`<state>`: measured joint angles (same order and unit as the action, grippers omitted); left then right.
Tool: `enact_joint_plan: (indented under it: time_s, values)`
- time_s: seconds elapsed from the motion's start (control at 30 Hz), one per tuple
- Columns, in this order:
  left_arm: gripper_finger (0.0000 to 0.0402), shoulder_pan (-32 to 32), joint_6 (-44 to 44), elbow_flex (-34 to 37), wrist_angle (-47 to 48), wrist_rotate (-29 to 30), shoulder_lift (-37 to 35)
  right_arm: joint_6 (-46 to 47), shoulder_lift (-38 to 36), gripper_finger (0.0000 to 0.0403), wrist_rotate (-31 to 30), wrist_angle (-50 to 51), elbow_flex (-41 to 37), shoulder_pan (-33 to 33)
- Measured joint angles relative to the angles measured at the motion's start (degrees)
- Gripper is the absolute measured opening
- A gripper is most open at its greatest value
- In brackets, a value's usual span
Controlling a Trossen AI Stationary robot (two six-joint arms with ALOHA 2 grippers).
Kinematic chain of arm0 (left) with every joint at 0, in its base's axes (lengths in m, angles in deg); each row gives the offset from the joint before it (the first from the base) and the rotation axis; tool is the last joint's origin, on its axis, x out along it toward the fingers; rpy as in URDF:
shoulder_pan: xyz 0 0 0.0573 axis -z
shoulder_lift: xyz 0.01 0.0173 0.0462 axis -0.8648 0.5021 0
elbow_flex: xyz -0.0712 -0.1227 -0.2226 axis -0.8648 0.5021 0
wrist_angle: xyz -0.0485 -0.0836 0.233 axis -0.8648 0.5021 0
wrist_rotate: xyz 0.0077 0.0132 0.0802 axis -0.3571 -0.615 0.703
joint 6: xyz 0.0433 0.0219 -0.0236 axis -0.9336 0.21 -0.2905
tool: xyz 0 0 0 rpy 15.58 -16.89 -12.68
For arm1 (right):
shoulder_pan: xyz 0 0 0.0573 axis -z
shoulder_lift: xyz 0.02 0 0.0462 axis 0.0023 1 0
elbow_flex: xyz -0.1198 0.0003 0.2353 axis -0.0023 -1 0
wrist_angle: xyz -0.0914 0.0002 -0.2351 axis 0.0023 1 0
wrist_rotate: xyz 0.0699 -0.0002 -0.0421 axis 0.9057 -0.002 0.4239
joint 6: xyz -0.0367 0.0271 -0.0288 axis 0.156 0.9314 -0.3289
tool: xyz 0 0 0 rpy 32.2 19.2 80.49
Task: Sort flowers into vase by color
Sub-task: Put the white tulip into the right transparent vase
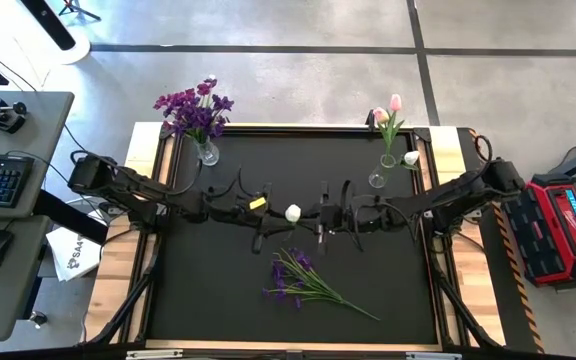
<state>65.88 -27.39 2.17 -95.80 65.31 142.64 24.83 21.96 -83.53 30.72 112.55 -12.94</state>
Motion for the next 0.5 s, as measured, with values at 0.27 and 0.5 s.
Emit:
enact_joint_plan:
  time_s: [0.27, 0.5]
  values:
    - [0.0179, 0.0, -0.3, 0.0, 22.1, 5.9, -8.7, 0.0, -8.5, 0.0004, -9.8, 12.4, 0.0, -3.5]
    - [0.0183, 0.0, 10.0, 0.0, 41.3, 21.0, -13.4, 0.3, -22.9, 0.0002, -26.4, 28.9, 0.0, -8.8]
